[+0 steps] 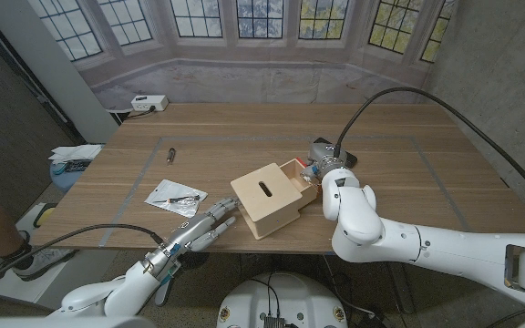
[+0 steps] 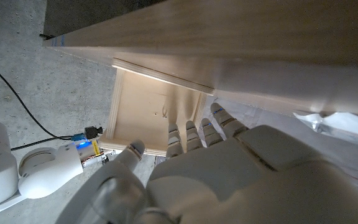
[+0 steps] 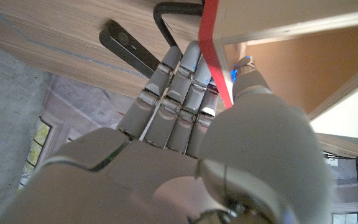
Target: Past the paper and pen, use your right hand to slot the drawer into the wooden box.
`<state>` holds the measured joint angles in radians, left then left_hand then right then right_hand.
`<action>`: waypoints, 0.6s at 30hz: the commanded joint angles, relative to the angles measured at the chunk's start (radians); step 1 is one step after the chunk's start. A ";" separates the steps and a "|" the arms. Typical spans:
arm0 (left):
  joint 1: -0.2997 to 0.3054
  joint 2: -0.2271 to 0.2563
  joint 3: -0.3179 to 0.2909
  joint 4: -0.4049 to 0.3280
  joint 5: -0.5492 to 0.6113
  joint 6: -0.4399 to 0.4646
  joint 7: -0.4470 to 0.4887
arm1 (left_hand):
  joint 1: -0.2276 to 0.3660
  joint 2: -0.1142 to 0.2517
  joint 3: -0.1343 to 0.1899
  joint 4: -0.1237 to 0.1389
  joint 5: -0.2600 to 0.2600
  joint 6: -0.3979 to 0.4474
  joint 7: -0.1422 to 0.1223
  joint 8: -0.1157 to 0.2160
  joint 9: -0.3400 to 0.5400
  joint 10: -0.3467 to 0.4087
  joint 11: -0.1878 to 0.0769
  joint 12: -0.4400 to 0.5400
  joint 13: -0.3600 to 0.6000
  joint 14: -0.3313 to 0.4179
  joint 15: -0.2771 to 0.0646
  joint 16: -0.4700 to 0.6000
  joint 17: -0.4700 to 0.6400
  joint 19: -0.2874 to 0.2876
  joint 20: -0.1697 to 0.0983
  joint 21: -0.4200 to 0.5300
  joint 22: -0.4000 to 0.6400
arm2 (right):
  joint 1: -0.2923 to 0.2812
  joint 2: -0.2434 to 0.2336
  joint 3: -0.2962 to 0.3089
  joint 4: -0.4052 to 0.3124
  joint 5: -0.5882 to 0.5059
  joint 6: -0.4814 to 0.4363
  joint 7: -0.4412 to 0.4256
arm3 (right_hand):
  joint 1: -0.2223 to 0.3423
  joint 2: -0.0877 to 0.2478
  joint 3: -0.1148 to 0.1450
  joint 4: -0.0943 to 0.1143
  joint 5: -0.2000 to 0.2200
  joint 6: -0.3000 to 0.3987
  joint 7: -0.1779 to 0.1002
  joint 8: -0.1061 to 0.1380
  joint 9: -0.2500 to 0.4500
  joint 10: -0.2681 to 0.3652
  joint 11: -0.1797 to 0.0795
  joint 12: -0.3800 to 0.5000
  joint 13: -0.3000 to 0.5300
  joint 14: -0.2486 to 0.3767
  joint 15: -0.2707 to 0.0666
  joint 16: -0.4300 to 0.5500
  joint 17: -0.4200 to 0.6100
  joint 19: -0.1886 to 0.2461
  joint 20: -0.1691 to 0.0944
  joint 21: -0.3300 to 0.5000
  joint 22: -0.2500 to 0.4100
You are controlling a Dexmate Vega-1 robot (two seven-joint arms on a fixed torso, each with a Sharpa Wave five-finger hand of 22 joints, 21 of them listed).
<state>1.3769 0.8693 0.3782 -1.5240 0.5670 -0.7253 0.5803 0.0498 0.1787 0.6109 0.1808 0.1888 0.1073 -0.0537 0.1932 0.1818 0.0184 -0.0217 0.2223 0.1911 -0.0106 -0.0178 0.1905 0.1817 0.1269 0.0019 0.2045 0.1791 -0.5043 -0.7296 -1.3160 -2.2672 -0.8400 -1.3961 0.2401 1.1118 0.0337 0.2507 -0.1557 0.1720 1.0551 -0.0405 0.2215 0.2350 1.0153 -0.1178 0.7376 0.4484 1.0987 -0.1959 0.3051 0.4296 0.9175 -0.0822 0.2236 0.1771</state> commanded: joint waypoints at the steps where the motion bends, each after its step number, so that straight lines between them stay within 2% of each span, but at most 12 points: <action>1: -0.020 -0.012 0.014 0.010 0.015 -0.005 0.005 | -0.009 0.001 0.002 0.004 0.006 0.013 -0.001 0.007 0.000 0.013 0.000 0.006 0.001 0.008 -0.003 0.002 0.002 0.008 0.006 0.004 0.002 | -0.003 0.013 -0.001 -0.013 -0.035 0.000 0.045 | 0.058 0.071 -0.002 0.005 0.007 0.002 0.004 0.001 0.005 0.002 0.002 -0.003 0.001 0.001 -0.032 0.000 0.003 0.003 0.004 -0.002 0.002; 9: -0.031 -0.015 0.022 0.017 0.006 -0.005 -0.002 | -0.013 0.001 0.005 0.003 0.006 0.014 -0.001 0.005 0.000 0.013 0.001 0.004 0.001 0.009 -0.003 0.001 0.002 0.008 0.007 0.003 0.002 | 0.009 0.023 0.004 -0.002 -0.042 0.000 0.084 | 0.046 0.072 -0.008 0.010 0.005 -0.011 0.009 -0.005 0.005 -0.006 0.012 -0.007 0.003 -0.008 -0.027 -0.007 0.002 0.001 0.008 -0.003 0.002; 18: -0.048 -0.016 0.028 0.029 -0.005 -0.007 -0.015 | -0.014 0.001 0.008 0.001 0.006 0.019 0.001 0.005 0.000 0.017 -0.001 0.004 0.001 0.012 -0.004 0.001 0.001 0.008 0.005 0.003 0.002 | 0.022 0.026 0.018 -0.001 -0.039 0.000 0.141 | 0.007 0.074 -0.020 0.027 0.004 -0.052 0.025 -0.020 0.005 -0.054 0.028 -0.042 -0.018 -0.049 -0.018 -0.033 -0.006 -0.017 0.022 -0.011 0.002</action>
<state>1.3482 0.8566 0.3970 -1.5089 0.5774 -0.7301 0.5810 0.0458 0.1827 0.6109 0.1808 0.1887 0.1183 -0.0533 0.1932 0.1819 0.0270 -0.0197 0.2223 0.1911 -0.0069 -0.0214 0.1906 0.1818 0.1323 0.0074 0.2045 0.1790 -0.5002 -0.7109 -1.3135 -2.2739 -0.8748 -1.3960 0.3226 1.1136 0.0848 0.2312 -0.1364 0.1738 1.0104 -0.0178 0.2063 0.2348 0.9703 -0.0915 0.7027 0.4336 1.0594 -0.1814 0.2772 0.4228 0.9031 -0.0678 0.2175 0.1771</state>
